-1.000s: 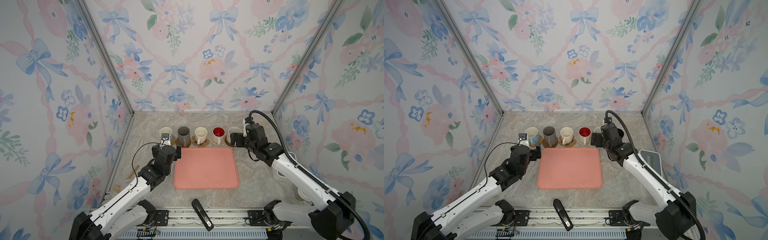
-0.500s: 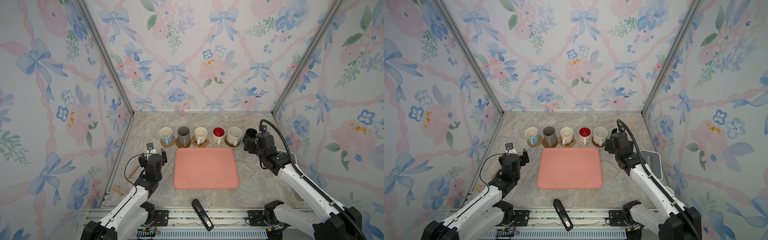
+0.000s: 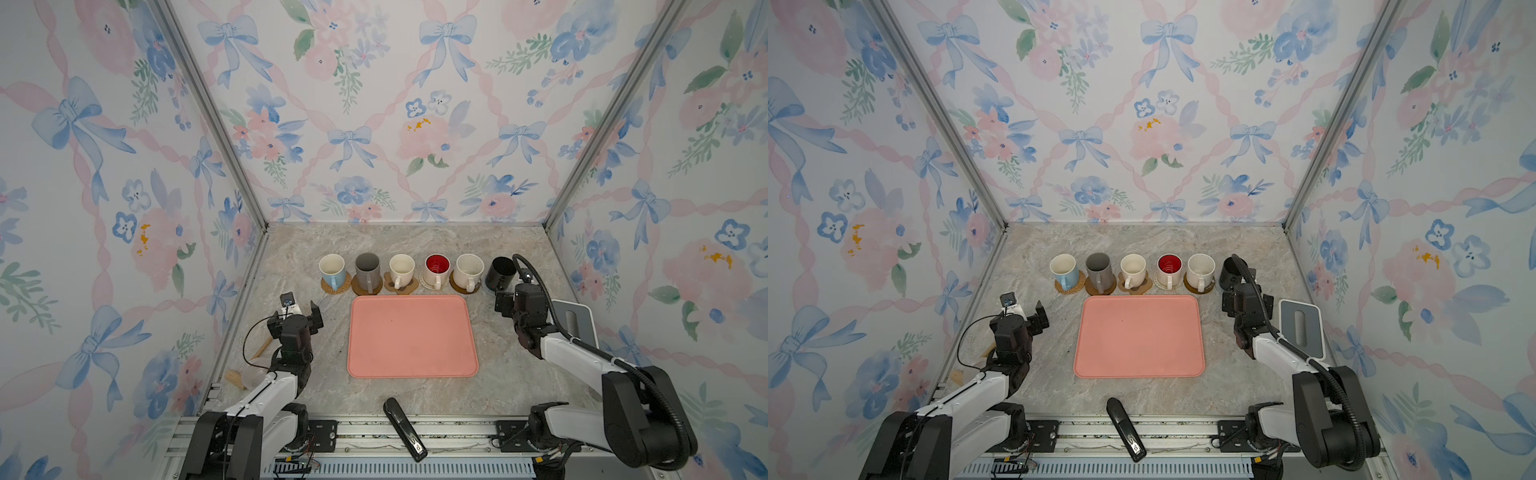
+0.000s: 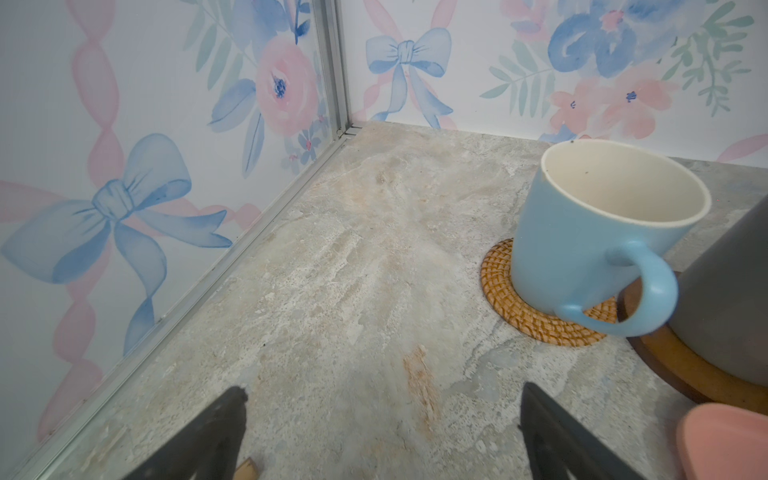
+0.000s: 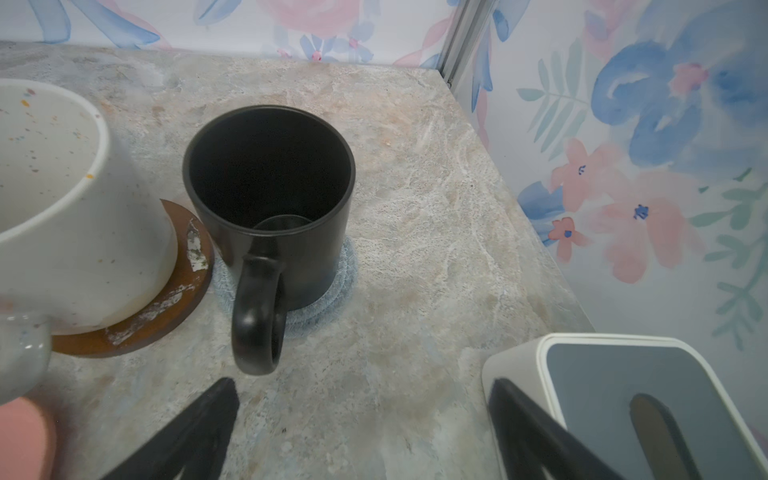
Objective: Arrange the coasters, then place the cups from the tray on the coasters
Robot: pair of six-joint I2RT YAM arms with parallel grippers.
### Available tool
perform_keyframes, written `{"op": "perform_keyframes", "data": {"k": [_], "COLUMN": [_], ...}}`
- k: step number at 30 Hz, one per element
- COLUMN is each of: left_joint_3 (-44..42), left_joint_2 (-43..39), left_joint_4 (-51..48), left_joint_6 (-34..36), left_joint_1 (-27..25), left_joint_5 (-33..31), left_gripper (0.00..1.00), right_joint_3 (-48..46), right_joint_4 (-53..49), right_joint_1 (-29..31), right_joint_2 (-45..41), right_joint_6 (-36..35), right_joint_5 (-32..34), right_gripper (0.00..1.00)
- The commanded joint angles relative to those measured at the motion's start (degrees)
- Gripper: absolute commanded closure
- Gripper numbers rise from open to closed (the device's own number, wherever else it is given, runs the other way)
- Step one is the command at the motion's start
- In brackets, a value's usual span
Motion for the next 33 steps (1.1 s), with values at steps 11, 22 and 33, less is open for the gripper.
{"op": "perform_keyframes", "data": {"k": [11, 22, 33], "left_joint_3": [0.26, -0.13, -0.51], "left_joint_2": [10.36, 14.26, 13.80], "left_joint_4": [19.43, 26.78, 26.93], "left_joint_6": [6.81, 8.66, 9.39], "left_joint_1": [1.06, 1.29, 1.40], "left_joint_5": [2.15, 2.27, 5.74], "left_gripper": [0.02, 0.02, 0.02], "right_joint_3": [-5.51, -7.19, -9.30], "right_joint_4": [28.63, 33.01, 40.43], "right_joint_1": [-0.73, -0.82, -1.36], "right_joint_2": [9.34, 10.70, 14.53], "right_joint_6": [-3.81, -3.79, -4.37], "right_joint_5": [-0.62, -0.79, -3.57], "right_gripper": [0.03, 0.03, 0.03]}}
